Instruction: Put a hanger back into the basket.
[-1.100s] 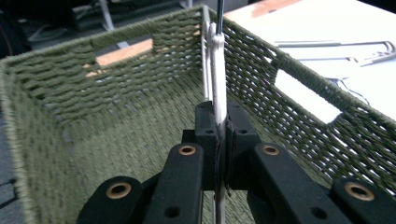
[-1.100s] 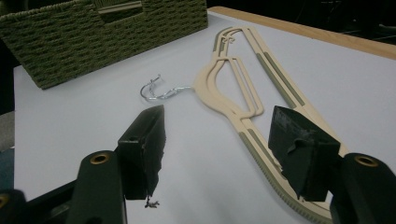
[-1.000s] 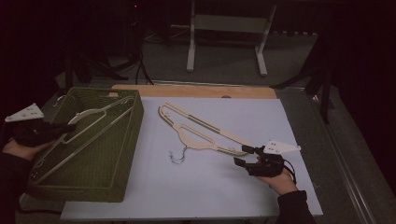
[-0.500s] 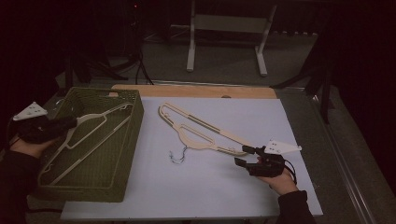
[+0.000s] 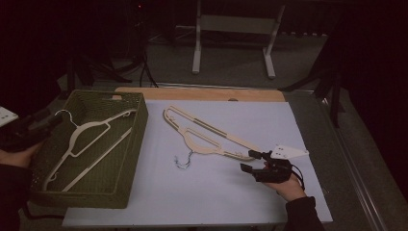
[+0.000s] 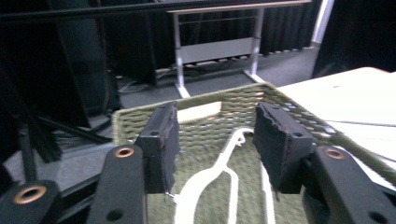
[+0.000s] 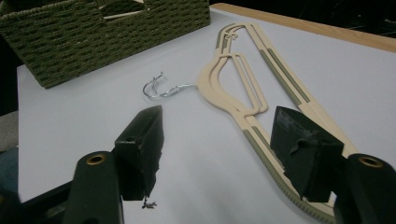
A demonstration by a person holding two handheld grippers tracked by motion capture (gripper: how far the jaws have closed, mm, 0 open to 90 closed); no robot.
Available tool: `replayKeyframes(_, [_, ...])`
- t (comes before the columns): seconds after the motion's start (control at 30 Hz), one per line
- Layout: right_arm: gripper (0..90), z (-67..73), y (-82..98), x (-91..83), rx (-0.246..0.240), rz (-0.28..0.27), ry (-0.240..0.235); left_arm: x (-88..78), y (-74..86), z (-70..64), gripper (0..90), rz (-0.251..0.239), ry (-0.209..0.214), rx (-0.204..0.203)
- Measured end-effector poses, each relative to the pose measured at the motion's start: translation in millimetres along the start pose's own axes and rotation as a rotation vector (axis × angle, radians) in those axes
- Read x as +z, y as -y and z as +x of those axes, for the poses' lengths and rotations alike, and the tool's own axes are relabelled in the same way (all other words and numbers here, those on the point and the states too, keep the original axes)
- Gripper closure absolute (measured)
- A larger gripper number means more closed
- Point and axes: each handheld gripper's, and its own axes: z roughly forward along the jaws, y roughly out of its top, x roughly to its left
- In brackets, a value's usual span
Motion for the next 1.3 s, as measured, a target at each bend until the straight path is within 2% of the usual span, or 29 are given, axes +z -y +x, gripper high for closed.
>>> replayKeyframes(0.03, [33.8,-0.1,0.1,0.5,0.002,0.003,0.001,-1.9,-1.0,-2.7,42.0,0.005,0.001,-0.005])
replayKeyframes(0.13, [31.3,-0.1,-0.6,2.0,0.005,0.004,0.002,-11.5,-2.7,-13.7,30.8,0.011,0.027,-0.025])
replayKeyframes(0.2, [29.2,0.6,-1.4,2.9,0.005,0.004,0.007,-19.4,-2.4,-24.0,24.0,-0.017,0.051,-0.025])
replayKeyframes(0.37, [20.6,1.7,-1.9,6.0,0.006,0.025,-0.001,-36.2,-0.3,-58.3,15.3,-0.057,0.032,-0.046])
replayKeyframes(0.43, [20.3,1.8,-1.5,6.7,0.005,0.026,-0.006,-38.6,0.8,-74.5,14.7,-0.043,0.025,-0.043])
replayKeyframes(0.53, [20.4,1.9,-1.1,7.3,0.008,0.028,-0.007,-39.2,3.9,-96.7,13.5,-0.048,0.071,-0.035])
replayKeyframes(0.6, [20.4,2.4,-1.2,8.2,0.005,0.030,-0.007,-37.0,5.2,-109.2,13.1,-0.050,0.098,-0.034])
replayKeyframes(0.63, [20.4,2.4,-1.2,8.2,0.005,0.030,-0.007,-37.0,5.2,-109.2,13.1,-0.050,0.098,-0.034])
replayKeyframes(0.67, [20.4,2.7,-1.3,8.6,0.004,0.029,-0.008,-31.9,5.8,-123.9,13.1,-0.042,0.123,-0.017])
replayKeyframes(0.73, [20.4,3.6,-1.6,8.8,0.003,0.029,-0.006,-27.5,5.8,-134.3,13.1,-0.040,0.158,-0.009])
replayKeyframes(0.9, [20.4,3.4,-1.1,8.8,0.005,0.024,0.004,-15.0,6.6,-164.3,12.6,-0.036,0.195,0.037])
replayKeyframes(0.93, [20.4,3.3,-1.0,8.7,0.005,0.025,0.005,-11.0,6.8,-171.6,12.6,-0.029,0.222,0.043])
replayKeyframes(0.97, [20.4,3.3,-0.7,8.7,0.006,0.027,0.007,-8.7,6.9,-176.1,12.6,-0.028,0.230,0.045])
replayKeyframes(1.03, [20.4,3.0,-0.6,8.4,0.007,0.027,0.013,-2.5,6.4,-187.8,12.5,-0.033,0.263,0.041])
replayKeyframes(1.13, [20.4,3.0,-0.5,8.5,0.010,0.024,0.015,4.9,6.2,-200.8,12.2,-0.044,0.309,0.013])
replayKeyframes(1.3, [20.4,3.6,0.3,8.9,0.006,0.026,0.015,13.6,4.4,-224.3,12.2,-0.065,0.379,0.001])
